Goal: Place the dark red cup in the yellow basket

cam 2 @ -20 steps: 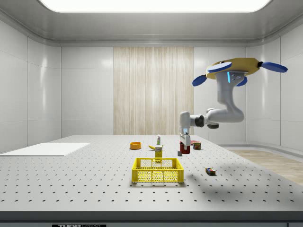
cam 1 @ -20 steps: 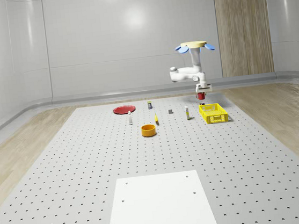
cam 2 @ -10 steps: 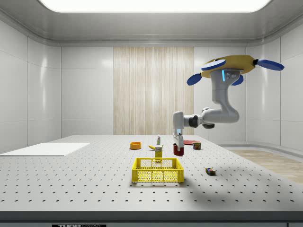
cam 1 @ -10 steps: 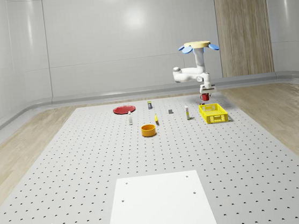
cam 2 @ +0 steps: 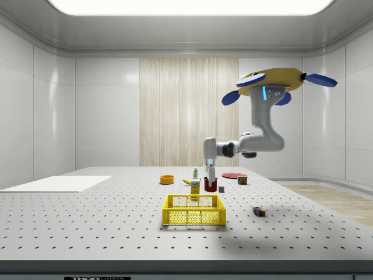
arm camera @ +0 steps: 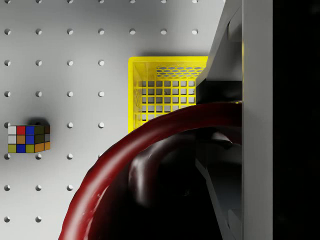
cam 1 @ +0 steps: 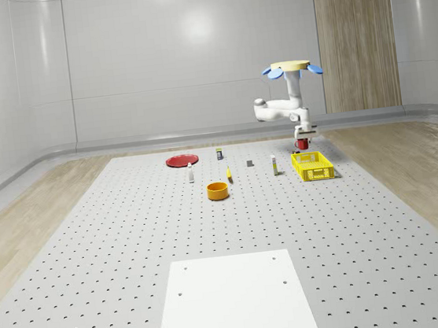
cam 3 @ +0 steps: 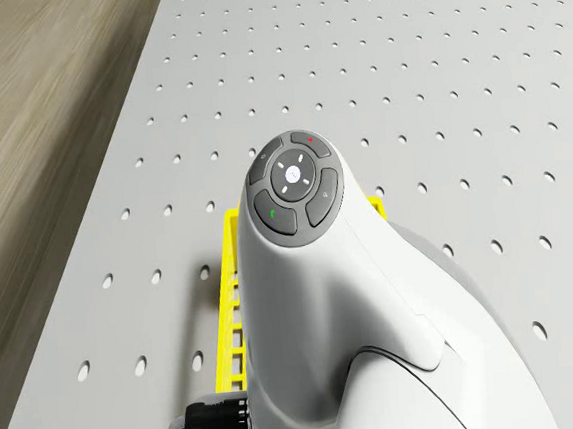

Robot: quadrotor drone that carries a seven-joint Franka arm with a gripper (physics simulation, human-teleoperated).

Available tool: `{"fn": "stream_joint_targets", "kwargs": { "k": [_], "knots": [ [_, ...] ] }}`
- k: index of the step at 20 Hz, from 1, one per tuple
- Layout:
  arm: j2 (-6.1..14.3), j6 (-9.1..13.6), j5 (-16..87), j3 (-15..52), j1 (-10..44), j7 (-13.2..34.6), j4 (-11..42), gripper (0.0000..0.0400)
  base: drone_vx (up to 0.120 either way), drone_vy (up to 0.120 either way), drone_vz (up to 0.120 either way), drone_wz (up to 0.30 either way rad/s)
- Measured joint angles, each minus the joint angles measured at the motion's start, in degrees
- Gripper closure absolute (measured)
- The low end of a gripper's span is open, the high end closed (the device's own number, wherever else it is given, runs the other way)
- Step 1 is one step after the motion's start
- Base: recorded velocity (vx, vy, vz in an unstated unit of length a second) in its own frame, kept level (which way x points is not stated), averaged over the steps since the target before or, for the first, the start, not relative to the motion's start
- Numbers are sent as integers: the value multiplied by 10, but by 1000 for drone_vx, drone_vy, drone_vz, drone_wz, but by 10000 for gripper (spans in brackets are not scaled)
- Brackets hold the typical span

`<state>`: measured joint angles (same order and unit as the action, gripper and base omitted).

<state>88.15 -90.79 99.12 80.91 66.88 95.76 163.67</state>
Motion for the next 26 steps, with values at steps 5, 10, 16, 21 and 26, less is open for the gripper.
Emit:
{"fn": "stream_joint_targets", "kwargs": {
  "k": [5,10,16,21,26],
  "knots": [
    [3,-3,-1,0,1,0,0,300,120,0,0,0],
    [7,-6,-3,1,1,1,0,300,120,0,0,0],
    [10,-9,-4,1,2,1,0,300,120,0,-33,0],
    [12,-12,-5,1,2,2,0,300,120,0,-112,0],
    [15,-14,-4,0,3,2,-1,300,88,0,0,0]
  ]
}}
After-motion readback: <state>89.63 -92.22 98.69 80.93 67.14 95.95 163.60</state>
